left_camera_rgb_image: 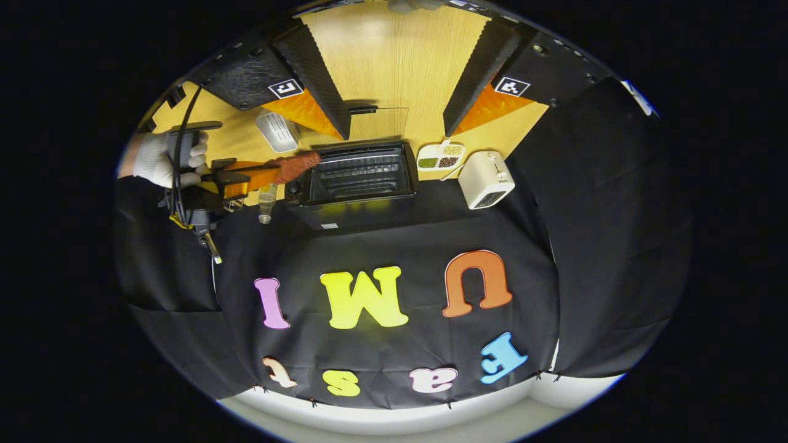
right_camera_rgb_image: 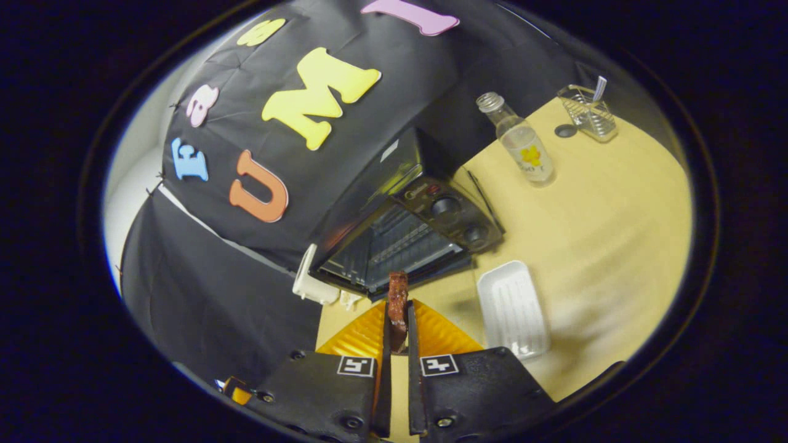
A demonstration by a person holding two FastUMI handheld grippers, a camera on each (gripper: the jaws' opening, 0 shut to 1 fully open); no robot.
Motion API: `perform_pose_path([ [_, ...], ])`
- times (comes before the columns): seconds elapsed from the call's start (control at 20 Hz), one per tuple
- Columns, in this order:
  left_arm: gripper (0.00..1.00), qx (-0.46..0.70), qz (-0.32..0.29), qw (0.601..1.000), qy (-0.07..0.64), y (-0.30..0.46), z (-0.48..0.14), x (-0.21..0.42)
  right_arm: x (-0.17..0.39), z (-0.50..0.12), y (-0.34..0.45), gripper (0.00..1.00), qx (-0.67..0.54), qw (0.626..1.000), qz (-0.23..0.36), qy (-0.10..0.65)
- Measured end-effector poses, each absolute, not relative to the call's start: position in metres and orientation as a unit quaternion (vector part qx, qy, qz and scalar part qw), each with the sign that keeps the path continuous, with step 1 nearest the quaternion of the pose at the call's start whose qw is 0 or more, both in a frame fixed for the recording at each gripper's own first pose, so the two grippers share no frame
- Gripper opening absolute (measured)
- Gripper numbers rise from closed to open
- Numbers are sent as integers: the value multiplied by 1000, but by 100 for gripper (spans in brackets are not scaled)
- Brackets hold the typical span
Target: Open the electric oven with the left hand, put the food in, and close the electric oven.
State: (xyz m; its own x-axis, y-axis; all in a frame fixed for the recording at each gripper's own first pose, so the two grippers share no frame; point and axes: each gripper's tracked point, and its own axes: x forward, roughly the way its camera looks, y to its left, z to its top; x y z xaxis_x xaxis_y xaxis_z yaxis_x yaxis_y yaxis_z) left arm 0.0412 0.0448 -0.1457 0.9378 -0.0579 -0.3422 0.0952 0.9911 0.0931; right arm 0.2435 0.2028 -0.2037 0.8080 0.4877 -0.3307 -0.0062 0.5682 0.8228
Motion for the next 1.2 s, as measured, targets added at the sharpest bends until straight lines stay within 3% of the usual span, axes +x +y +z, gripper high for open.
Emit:
perform_pose_path([
  [0.2, 97, 62, -46, 977, 198, 68, -148, 39, 294, -207, 248, 14, 482, 837, 122, 230],
  [0.25, 97, 61, -45, 978, 197, 73, -143, 40, 307, -208, 255, 11, 490, 837, 111, 216],
  [0.6, 97, 44, -45, 981, 184, 74, -136, 47, 385, -233, 278, 14, 508, 848, 31, 150],
  [1.0, 97, 41, -26, 979, 199, 97, -154, 46, 422, -234, 287, 14, 479, 870, 8, 116],
  [1.2, 97, 37, -20, 977, 208, 101, -157, 45, 423, -235, 279, 20, 458, 882, 3, 110],
])
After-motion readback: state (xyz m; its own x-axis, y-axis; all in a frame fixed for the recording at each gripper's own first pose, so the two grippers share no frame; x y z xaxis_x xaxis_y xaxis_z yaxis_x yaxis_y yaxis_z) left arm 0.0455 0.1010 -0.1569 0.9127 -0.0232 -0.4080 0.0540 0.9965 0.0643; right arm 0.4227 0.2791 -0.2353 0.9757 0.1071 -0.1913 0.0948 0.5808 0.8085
